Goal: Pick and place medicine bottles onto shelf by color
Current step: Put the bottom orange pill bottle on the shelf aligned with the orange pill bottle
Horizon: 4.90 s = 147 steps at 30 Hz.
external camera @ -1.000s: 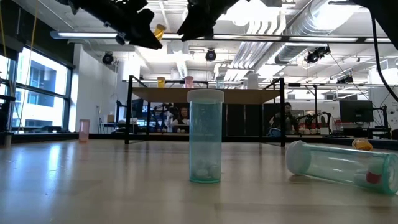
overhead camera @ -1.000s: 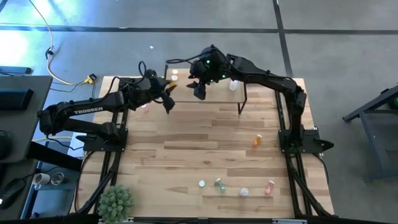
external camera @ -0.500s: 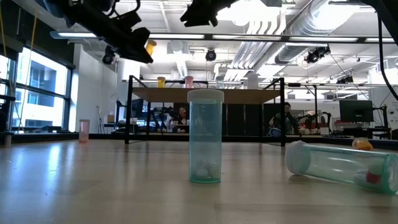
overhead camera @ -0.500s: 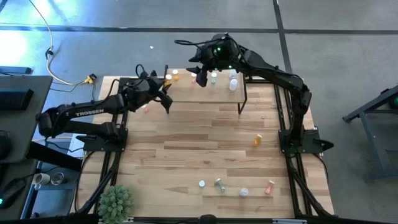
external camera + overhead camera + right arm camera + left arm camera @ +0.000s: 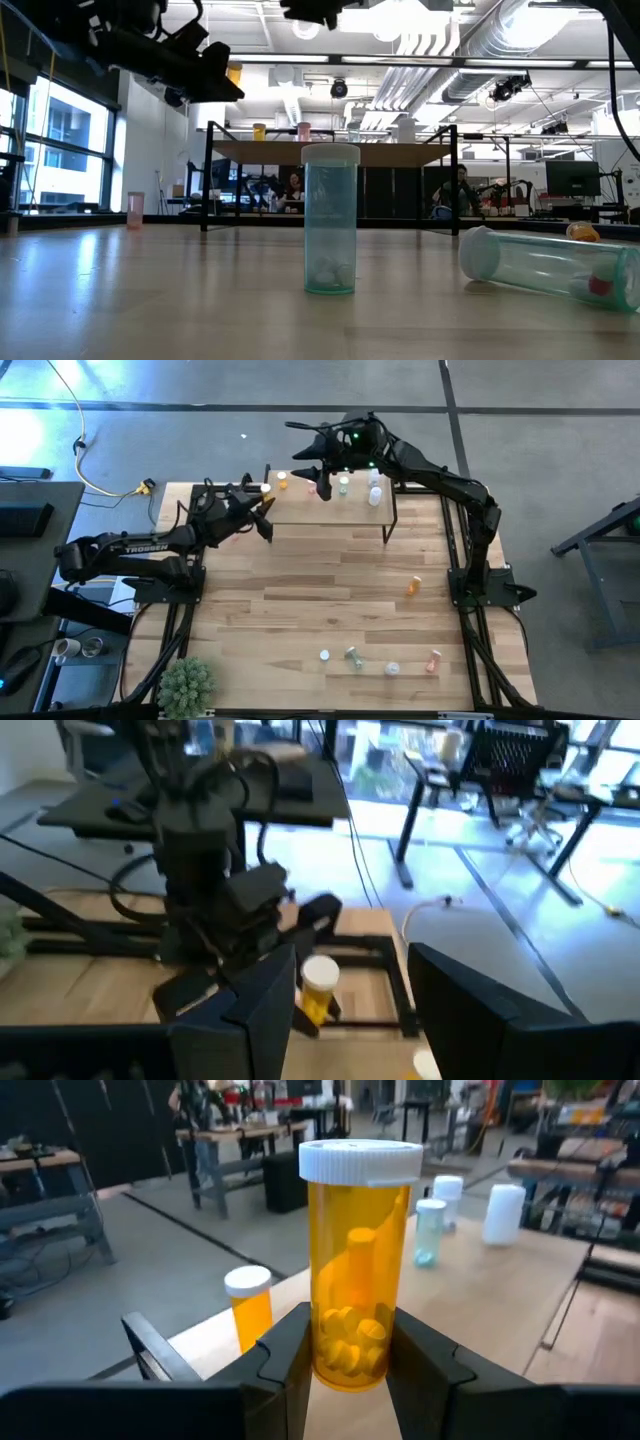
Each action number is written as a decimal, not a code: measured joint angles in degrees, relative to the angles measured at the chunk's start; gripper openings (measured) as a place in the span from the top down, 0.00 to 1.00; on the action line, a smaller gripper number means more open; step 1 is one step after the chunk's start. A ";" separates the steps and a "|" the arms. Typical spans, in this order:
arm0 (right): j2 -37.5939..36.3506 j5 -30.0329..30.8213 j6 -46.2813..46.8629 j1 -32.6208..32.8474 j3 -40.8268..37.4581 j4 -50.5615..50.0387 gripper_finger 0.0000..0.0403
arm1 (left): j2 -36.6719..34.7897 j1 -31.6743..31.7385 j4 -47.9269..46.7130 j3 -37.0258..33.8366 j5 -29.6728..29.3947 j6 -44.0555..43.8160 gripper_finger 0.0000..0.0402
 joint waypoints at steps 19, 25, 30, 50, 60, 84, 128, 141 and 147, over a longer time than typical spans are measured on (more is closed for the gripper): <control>6.37 -0.44 -5.92 4.50 -0.07 6.15 0.54 | 0.30 0.00 10.33 -2.08 7.20 0.14 0.76; 8.46 0.69 -3.74 5.40 -0.07 9.59 0.54 | 0.48 0.00 11.00 -2.08 7.22 0.14 0.76; 9.67 2.68 -2.48 5.40 -0.07 11.83 0.54 | 0.48 -0.02 12.06 -2.08 7.23 1.09 0.76; 12.30 3.22 0.26 6.12 -0.76 14.38 0.54 | 0.52 0.00 11.76 -2.08 8.96 1.67 0.76; 13.13 3.22 0.55 6.14 -0.79 14.07 0.54 | 0.52 0.00 10.51 -2.06 8.86 1.65 0.76; 13.09 3.39 1.22 6.02 -0.79 13.44 0.68 | 0.52 -0.02 9.93 -2.06 8.86 1.69 0.76; 7.03 -7.59 5.16 -5.58 -5.82 10.25 0.68 | -9.85 0.00 1.15 -2.03 -1.62 3.15 0.47; 7.10 1.45 7.90 -0.70 -26.96 42.39 0.68 | -12.33 -0.02 -0.72 -2.03 -3.38 3.16 0.47; 7.10 6.50 7.67 0.24 -28.65 45.97 0.68 | -12.33 -0.02 -0.71 -2.03 -3.62 3.16 0.47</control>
